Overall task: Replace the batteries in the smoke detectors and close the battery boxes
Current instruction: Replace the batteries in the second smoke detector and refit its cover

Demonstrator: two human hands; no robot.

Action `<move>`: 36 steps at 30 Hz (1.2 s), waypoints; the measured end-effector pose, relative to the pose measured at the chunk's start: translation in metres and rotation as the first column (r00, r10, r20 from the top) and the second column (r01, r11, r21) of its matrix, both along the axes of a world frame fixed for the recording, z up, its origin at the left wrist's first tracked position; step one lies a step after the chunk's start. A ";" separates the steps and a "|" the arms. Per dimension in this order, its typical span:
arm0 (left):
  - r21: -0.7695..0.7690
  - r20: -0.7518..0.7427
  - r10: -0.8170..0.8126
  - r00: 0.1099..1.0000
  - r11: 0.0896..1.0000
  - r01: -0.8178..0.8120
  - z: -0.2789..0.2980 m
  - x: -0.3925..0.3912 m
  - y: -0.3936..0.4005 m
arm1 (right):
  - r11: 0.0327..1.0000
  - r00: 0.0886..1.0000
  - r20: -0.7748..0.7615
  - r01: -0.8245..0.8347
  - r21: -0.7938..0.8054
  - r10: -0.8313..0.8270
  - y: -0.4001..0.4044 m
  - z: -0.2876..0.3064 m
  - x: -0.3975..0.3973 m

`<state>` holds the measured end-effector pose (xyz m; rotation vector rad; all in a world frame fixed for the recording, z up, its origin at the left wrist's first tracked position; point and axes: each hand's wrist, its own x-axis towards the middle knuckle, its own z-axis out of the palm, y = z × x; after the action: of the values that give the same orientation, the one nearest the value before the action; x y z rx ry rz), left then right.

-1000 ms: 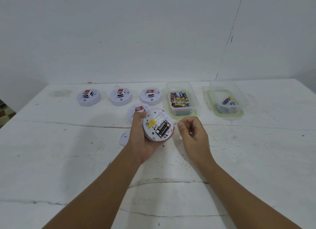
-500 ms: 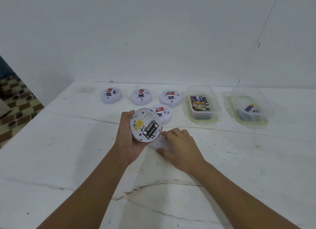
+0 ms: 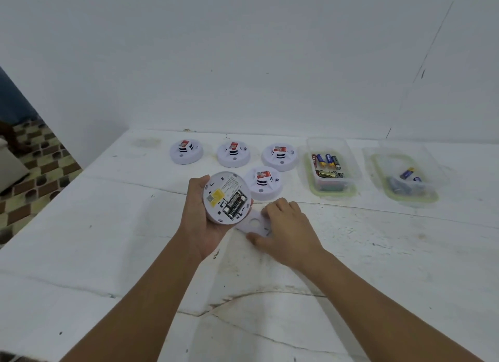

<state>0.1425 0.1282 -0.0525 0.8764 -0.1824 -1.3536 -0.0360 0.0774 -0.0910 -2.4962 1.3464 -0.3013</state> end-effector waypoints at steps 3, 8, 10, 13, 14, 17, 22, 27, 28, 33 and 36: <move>0.004 -0.009 -0.001 1.000 1.000 0.001 -0.002 0.004 0.002 | 0.996 1.000 0.023 0.011 0.083 -0.012 -0.004 0.005 -0.003; -0.006 -0.032 0.029 0.999 1.000 -0.029 -0.009 0.012 0.004 | 0.996 0.975 0.213 0.049 0.080 -0.065 0.002 -0.001 -0.013; -0.009 -0.031 0.047 0.998 0.999 -0.047 -0.012 0.015 0.004 | 0.994 0.950 0.297 0.075 0.078 -0.095 0.005 0.001 -0.015; -0.018 -0.034 0.064 0.997 0.998 -0.064 -0.015 0.015 0.003 | 0.983 0.847 0.507 0.086 0.161 -0.157 0.007 0.007 -0.017; -0.016 -0.036 0.064 0.997 0.998 -0.065 -0.016 0.014 0.002 | 0.978 0.787 0.591 0.073 0.197 -0.178 0.009 0.010 -0.018; -0.016 -0.043 0.003 0.999 1.000 -0.004 -0.015 0.001 0.002 | 0.982 0.675 0.723 0.016 0.188 -0.149 0.014 0.018 -0.019; -0.006 -0.079 -0.202 0.976 0.979 0.202 -0.011 -0.034 -0.002 | 0.993 0.737 0.672 -0.006 0.119 -0.077 0.018 0.012 -0.025; 0.002 -0.136 -0.325 0.936 0.945 0.328 -0.011 -0.054 -0.008 | 0.995 0.798 0.602 0.086 -0.049 -0.039 0.021 -0.002 -0.041; 0.001 -0.135 -0.351 0.927 0.935 0.354 -0.012 -0.056 -0.009 | 0.992 0.809 0.588 0.097 -0.085 -0.029 0.021 -0.005 -0.042; -0.011 -0.158 -0.412 0.897 0.910 0.415 -0.023 -0.056 -0.013 | 0.988 0.821 0.570 0.122 -0.097 -0.045 0.019 -0.012 -0.041; -0.006 -0.131 -0.402 0.906 0.915 0.404 -0.024 -0.056 -0.016 | 0.984 0.814 0.579 0.138 -0.110 -0.049 0.020 -0.016 -0.039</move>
<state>0.0864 0.1126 -0.0763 0.7905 -0.2585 -1.7979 -0.0747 0.0969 -0.1072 -2.1662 1.2107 -1.1166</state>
